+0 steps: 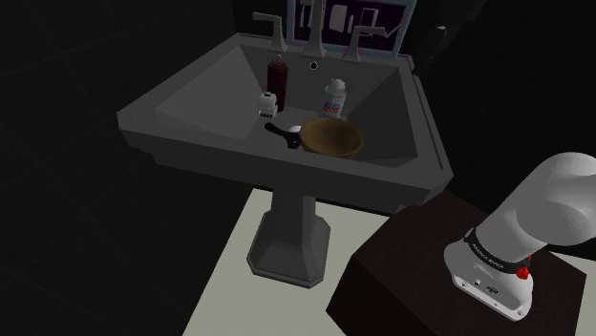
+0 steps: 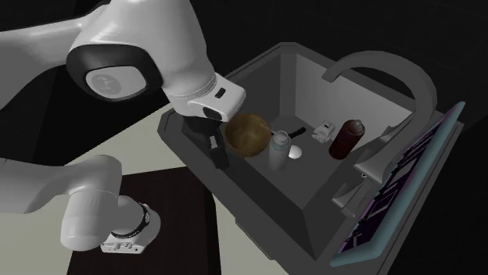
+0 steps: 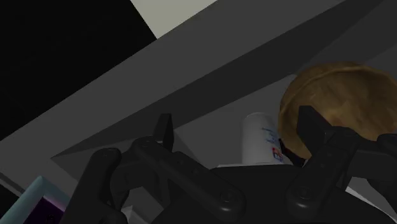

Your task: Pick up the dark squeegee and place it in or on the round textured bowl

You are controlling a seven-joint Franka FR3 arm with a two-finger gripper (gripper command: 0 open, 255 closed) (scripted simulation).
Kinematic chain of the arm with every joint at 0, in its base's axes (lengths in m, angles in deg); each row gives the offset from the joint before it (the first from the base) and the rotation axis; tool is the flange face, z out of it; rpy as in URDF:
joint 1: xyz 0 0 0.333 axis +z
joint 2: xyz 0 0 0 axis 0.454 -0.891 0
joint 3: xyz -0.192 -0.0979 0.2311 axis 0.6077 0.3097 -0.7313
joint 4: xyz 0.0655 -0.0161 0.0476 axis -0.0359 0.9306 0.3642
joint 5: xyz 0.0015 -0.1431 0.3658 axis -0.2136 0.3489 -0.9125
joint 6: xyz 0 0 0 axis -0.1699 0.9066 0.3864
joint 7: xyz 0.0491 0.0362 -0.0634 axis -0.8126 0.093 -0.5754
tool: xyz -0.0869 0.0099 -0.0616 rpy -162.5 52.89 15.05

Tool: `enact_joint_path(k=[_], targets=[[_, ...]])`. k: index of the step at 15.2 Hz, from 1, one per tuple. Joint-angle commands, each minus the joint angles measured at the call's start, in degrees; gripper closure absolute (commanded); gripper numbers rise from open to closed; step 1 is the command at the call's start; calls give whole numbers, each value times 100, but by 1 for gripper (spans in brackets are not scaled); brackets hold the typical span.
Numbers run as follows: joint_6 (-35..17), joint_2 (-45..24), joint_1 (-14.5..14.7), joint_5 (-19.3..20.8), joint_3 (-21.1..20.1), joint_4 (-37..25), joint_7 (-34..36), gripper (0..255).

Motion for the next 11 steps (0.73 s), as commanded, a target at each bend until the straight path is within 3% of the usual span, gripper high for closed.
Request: enact_joint_path(k=[1,11], targets=[[0,0,0,0,0,0,0,0],[-1190,-1800,128,-77,-544,-398,487,0]])
